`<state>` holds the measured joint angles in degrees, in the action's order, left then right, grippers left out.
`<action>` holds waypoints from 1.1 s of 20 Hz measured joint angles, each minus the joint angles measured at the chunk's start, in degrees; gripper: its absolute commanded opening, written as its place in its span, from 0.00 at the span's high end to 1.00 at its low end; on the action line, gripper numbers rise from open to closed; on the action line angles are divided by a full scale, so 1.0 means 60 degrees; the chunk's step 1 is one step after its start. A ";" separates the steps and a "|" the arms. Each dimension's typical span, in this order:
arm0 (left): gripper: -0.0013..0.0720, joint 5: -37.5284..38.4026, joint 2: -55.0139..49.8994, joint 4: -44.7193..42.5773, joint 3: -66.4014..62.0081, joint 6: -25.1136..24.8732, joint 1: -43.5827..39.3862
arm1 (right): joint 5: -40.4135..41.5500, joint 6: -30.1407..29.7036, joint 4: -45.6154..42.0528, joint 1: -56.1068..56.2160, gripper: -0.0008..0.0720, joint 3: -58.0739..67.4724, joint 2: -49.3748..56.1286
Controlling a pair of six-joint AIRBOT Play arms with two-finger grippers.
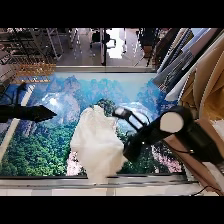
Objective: Fold the clothes and pants, and hang the long-sleeved shirts on hangers.
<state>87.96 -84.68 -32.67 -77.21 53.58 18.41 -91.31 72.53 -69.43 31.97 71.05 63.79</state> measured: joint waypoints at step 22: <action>0.95 -0.3657 -0.2732 -0.2280 -0.0044 0.3009 -0.4215 | 0.3286 0.1056 -0.2004 -0.3461 0.41 -0.2535 -0.0051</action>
<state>66.02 -101.08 -46.35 -77.47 71.64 -6.87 -71.59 78.87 -81.45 11.20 55.83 63.48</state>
